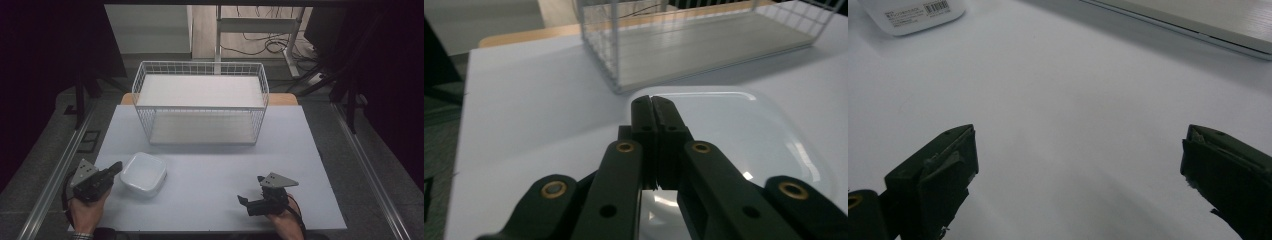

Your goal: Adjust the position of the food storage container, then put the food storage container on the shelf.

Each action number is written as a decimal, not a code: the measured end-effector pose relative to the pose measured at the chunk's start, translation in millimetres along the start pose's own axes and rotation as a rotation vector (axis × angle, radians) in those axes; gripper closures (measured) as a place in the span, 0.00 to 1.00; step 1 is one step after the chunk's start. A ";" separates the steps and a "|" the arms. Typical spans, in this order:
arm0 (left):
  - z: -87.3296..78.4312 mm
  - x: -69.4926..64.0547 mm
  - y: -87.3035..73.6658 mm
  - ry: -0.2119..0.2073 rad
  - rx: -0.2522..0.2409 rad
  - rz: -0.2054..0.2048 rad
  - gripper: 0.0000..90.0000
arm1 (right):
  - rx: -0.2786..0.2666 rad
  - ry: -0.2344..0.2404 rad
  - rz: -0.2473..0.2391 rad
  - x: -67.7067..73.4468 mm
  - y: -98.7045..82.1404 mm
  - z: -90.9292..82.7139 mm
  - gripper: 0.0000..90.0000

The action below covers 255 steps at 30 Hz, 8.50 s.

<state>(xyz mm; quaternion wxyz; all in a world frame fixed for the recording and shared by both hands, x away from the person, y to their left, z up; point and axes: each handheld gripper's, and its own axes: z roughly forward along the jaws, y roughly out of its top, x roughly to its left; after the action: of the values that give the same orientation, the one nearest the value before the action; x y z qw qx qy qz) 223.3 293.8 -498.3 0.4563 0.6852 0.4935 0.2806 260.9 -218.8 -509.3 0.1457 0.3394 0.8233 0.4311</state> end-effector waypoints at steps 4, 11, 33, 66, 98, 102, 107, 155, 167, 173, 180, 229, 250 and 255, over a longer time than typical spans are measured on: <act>0.5 16.0 -5.6 0.062 0.027 -0.040 1.00 | -0.003 0.002 0.004 -0.5 0.3 -0.5 0.02; 17.9 20.0 -12.3 0.058 0.143 -0.049 1.00 | 0.001 0.006 0.006 0.0 0.4 0.3 0.02; 41.9 -20.7 -7.1 -0.076 0.252 0.030 1.00 | 0.023 0.017 -0.004 1.3 0.4 3.3 0.03; 78.1 -114.5 8.1 -0.274 0.278 0.217 1.00 | 0.038 0.027 -0.017 2.6 0.1 7.5 0.04; 80.3 -111.1 8.4 -0.346 0.217 0.130 0.22 | 0.034 0.035 -0.035 2.3 0.1 3.5 0.04; 78.4 -109.9 10.8 -0.373 0.185 0.120 0.15 | 0.030 0.047 -0.035 2.7 0.9 4.1 0.04; 78.3 -110.0 11.1 -0.388 0.186 0.121 0.11 | 0.022 0.028 -0.031 2.5 2.4 4.9 0.04; 125.6 -131.4 30.4 -0.632 0.295 0.034 0.16 | 0.141 0.234 0.107 12.4 64.3 71.8 0.05; 96.4 -139.1 30.2 -0.550 0.295 0.029 0.48 | 0.144 0.168 0.139 14.1 59.6 31.9 0.53; 86.8 -134.4 27.8 -0.543 0.279 -0.018 0.67 | 0.127 0.152 0.180 18.4 57.3 21.3 0.67; 83.8 -134.9 25.2 -0.518 0.232 -0.090 0.80 | 0.081 0.126 0.223 15.4 57.8 19.3 0.79; 167.7 -79.6 72.7 -0.375 0.172 -0.113 0.88 | 0.004 0.021 0.208 -45.6 120.1 103.6 0.84; 194.3 -70.9 85.3 -0.234 0.112 -0.047 0.44 | -0.057 -0.063 0.207 -63.7 133.5 124.6 0.52; 192.6 -76.6 90.9 -0.185 0.085 0.038 0.35 | -0.061 -0.071 0.197 -64.9 135.7 125.0 0.48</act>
<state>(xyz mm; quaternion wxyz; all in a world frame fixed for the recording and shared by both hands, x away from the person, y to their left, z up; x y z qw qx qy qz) 395.1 146.5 -493.3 0.4650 0.7360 0.4478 0.2037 433.4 -132.9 -476.3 0.1418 0.4292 0.7668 0.4557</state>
